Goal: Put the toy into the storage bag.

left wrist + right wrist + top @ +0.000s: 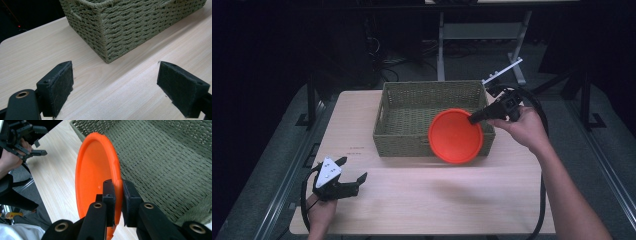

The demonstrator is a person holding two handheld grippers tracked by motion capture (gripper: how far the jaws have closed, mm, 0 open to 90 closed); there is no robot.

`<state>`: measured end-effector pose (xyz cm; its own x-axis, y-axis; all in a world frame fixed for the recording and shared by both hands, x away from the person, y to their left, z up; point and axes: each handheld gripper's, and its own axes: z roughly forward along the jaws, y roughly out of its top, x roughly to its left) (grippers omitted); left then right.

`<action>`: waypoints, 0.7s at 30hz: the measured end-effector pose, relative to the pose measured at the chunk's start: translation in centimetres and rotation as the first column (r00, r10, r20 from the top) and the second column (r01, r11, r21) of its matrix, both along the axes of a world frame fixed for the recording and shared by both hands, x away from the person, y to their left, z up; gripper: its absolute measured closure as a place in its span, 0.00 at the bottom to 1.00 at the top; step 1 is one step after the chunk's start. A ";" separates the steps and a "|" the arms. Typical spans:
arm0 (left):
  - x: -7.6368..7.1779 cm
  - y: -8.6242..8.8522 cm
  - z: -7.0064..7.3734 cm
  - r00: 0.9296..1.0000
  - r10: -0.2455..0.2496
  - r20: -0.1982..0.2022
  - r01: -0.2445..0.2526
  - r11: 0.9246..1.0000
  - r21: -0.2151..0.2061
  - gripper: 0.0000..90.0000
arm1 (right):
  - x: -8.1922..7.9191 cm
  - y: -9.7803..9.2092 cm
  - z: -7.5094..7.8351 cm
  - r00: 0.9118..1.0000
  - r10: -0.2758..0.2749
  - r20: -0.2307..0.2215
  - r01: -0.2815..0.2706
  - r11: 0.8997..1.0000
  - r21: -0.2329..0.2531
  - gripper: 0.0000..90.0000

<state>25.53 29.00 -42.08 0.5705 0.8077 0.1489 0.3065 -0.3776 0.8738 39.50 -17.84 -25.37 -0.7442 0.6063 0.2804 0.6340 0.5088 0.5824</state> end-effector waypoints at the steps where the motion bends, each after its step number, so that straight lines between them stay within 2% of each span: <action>1: 0.0 0.0 0.0 1.000 0.000 0.000 0.000 1.000 -0.003 0.14 | 0.1 0.1 0.1 1.000 -0.002 -0.003 0.002 1.000 0.002 0.91; 17: 0.0 0.3 0.0 1.000 0.008 -0.001 -0.008 1.000 -0.002 0.14 | 2.4 0.1 1.5 0.999 -0.033 0.000 0.033 0.999 0.018 0.91; 21: 0.0 0.3 -0.1 1.000 0.010 0.002 -0.010 1.000 0.006 0.14 | 3.0 0.1 1.6 0.999 -0.047 -0.004 0.047 0.999 0.010 0.91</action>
<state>25.49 29.34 -42.14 0.5621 0.8124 0.1551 0.3085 -0.3799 0.8720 42.47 -17.70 -23.76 -0.7142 0.6376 0.2889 0.6588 0.4729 0.5850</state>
